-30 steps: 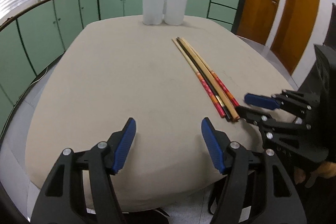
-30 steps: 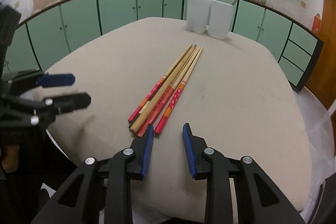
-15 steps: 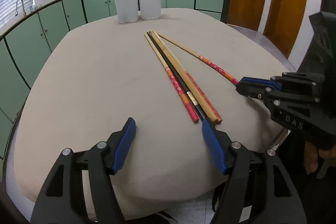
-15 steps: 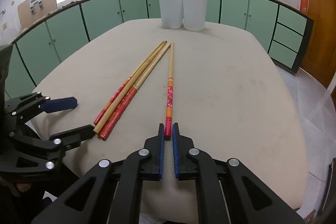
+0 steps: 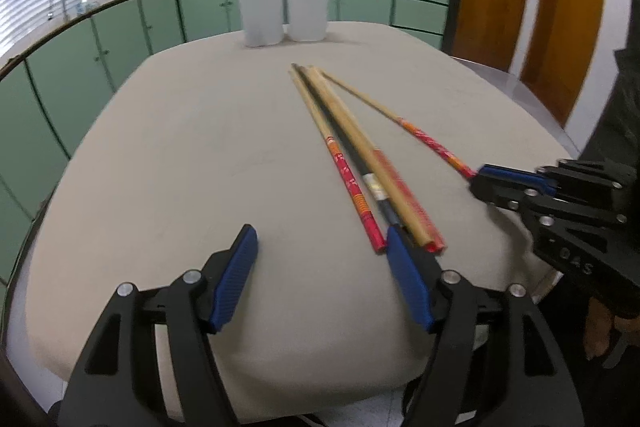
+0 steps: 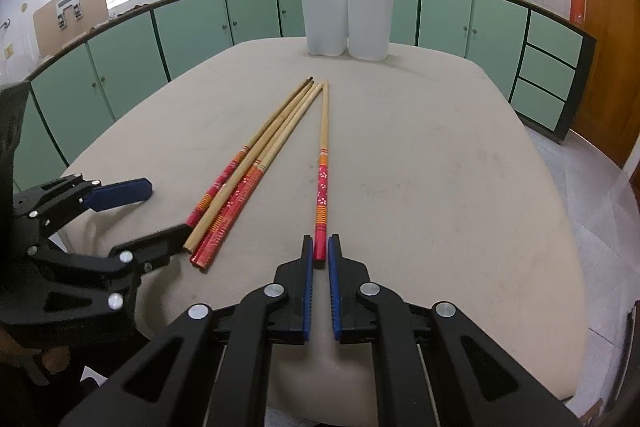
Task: Organize utensils
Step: 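Grasp a red-patterned chopstick with the right tool while the left tool grasps another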
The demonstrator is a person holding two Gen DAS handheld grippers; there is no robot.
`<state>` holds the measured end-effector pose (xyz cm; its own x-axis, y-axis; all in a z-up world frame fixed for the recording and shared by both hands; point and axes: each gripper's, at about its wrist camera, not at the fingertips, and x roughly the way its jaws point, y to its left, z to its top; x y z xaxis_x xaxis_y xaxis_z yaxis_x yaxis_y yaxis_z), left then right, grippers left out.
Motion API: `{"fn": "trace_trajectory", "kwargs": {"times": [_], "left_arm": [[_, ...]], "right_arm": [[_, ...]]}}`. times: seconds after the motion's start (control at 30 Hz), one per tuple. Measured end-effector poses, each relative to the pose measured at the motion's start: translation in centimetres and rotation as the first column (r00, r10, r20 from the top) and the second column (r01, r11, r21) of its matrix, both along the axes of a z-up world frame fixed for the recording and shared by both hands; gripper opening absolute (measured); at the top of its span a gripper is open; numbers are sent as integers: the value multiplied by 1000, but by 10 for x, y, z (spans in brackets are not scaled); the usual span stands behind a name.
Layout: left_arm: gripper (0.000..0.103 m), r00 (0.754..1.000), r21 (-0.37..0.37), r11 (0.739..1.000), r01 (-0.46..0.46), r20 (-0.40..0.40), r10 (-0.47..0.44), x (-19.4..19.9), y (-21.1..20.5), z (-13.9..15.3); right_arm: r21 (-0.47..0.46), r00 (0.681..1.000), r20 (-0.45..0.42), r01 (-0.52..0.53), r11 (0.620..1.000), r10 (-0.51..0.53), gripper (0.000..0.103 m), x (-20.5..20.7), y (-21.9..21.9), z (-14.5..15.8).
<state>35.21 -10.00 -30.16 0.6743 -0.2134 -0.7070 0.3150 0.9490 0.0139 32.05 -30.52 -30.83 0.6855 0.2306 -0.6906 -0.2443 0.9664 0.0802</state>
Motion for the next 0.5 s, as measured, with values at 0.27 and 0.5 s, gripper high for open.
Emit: {"fn": "trace_trajectory", "kwargs": {"times": [0.27,0.5], "left_arm": [[47,1000,-44,999,13,10,-13,0,5,2],[5,998,-62,997,-43,43,45,0,10,1]], "right_arm": [[-33,1000,19,-2,999,2,8,-2,7,0],[-67,996,45,85,994,-82,6,-5,12,-1]]}}
